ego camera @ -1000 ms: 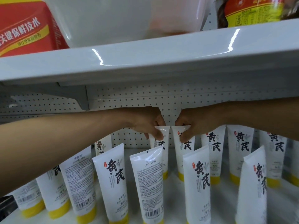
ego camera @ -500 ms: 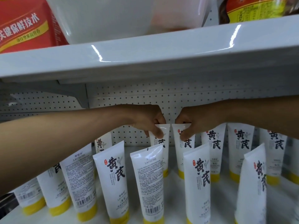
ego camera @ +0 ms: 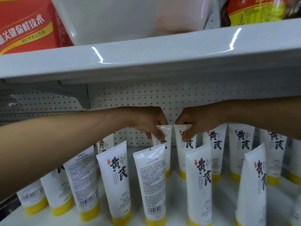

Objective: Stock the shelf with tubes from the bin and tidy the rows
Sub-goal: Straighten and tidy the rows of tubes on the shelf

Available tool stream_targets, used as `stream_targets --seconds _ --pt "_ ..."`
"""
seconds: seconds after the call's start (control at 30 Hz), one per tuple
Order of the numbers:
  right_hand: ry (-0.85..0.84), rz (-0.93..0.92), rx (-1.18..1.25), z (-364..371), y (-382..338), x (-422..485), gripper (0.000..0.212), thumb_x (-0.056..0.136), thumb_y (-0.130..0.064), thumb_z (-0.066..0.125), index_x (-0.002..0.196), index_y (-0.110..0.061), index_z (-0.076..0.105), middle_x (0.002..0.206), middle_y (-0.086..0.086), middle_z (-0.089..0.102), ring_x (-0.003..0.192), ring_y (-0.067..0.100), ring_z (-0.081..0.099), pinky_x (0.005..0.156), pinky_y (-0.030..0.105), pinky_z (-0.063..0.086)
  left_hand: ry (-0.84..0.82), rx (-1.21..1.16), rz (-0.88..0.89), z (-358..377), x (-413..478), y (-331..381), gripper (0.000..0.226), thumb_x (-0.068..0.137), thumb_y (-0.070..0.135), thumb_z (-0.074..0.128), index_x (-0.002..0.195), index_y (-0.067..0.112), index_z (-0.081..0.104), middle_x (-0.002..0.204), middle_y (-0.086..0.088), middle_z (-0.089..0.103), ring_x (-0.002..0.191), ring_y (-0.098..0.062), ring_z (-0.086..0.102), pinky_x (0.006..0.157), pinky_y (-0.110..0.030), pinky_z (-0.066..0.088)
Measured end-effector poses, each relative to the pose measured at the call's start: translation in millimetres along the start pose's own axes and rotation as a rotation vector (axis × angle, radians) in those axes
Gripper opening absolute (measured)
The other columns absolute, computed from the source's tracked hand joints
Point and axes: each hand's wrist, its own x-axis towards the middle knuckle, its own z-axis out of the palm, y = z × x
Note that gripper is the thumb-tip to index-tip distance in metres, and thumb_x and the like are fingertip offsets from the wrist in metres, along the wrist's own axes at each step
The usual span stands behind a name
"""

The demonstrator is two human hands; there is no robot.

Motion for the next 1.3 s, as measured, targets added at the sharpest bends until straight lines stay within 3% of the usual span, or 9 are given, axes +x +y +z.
stream_targets --seconds 0.23,0.37,0.5,0.6,0.77,1.0,1.1,1.2,1.3 --pt "-0.002 0.030 0.005 -1 -2 -3 0.007 0.086 -0.026 0.070 0.090 -0.021 0.067 0.090 -0.009 0.071 0.087 0.013 0.069 0.080 0.028 0.056 -0.010 0.009 -0.002 0 -2 3 0.029 0.083 0.015 0.074 0.111 0.008 0.070 0.106 -0.004 0.073 0.097 -0.019 0.070 0.085 -0.035 0.059" --pt "0.090 0.122 -0.061 2 -3 0 0.023 0.081 -0.030 0.073 0.100 -0.018 0.070 0.061 -0.020 0.061 0.053 -0.014 0.057 0.048 0.004 0.041 -0.012 0.018 -0.014 0 -3 4 0.030 0.084 0.015 0.074 0.113 0.008 0.070 0.108 -0.005 0.073 0.098 -0.018 0.070 0.084 -0.034 0.059" --pt "0.118 0.140 -0.094 3 -1 3 0.030 0.079 -0.033 0.075 0.104 -0.018 0.069 0.062 -0.020 0.058 0.049 -0.017 0.053 0.045 0.002 0.038 -0.023 0.029 -0.023 0 -2 5 0.031 0.084 0.017 0.073 0.114 0.008 0.070 0.110 -0.005 0.073 0.098 -0.017 0.070 0.083 -0.034 0.059" --pt "0.088 0.121 -0.073 2 -2 0 0.027 0.079 -0.034 0.074 0.101 -0.019 0.068 0.073 -0.017 0.063 0.058 -0.012 0.058 0.051 0.004 0.042 -0.017 0.048 -0.029 0 -2 5 0.034 0.084 0.019 0.074 0.115 0.008 0.068 0.111 -0.005 0.071 0.099 -0.017 0.069 0.083 -0.036 0.059" --pt "0.100 0.074 0.016 -9 -7 -11 0.031 0.085 -0.035 0.070 0.112 -0.021 0.064 0.105 -0.009 0.070 0.095 0.006 0.066 0.086 0.024 0.054 0.045 0.036 0.015 -8 -7 2 0.023 0.083 0.030 0.074 0.105 0.023 0.070 0.102 0.008 0.074 0.096 -0.008 0.068 0.091 -0.036 0.056" --pt "0.422 0.011 0.000 -18 -13 -50 0.024 0.085 -0.037 0.067 0.108 -0.036 0.062 0.102 -0.016 0.062 0.086 -0.009 0.059 0.080 0.014 0.048 0.379 -0.006 0.095 -16 -49 18 0.024 0.083 0.047 0.067 0.101 0.033 0.071 0.096 0.020 0.072 0.088 0.009 0.065 0.083 -0.012 0.051" --pt "0.460 0.008 0.013 -19 -20 -75 0.023 0.085 -0.032 0.068 0.106 -0.036 0.061 0.102 -0.013 0.064 0.090 -0.004 0.061 0.086 0.022 0.052 0.443 0.066 0.099 -10 -72 33 0.021 0.085 0.048 0.064 0.099 0.034 0.071 0.093 0.026 0.068 0.086 0.017 0.060 0.072 0.002 0.043" --pt "0.486 -0.010 0.041 -18 -27 -102 0.022 0.085 -0.028 0.067 0.105 -0.035 0.062 0.100 -0.008 0.066 0.092 0.005 0.064 0.091 0.031 0.052 0.519 0.150 0.083 -3 -94 56 0.018 0.087 0.051 0.058 0.098 0.040 0.066 0.092 0.032 0.061 0.085 0.021 0.056 0.070 0.003 0.040" --pt "0.546 -0.028 0.043 -19 -32 -130 0.022 0.083 -0.029 0.068 0.104 -0.036 0.062 0.100 -0.010 0.067 0.093 0.001 0.064 0.092 0.025 0.051 0.608 0.134 0.075 5 -110 82 0.020 0.087 0.049 0.058 0.102 0.039 0.065 0.093 0.031 0.060 0.086 0.021 0.054 0.074 -0.002 0.039"
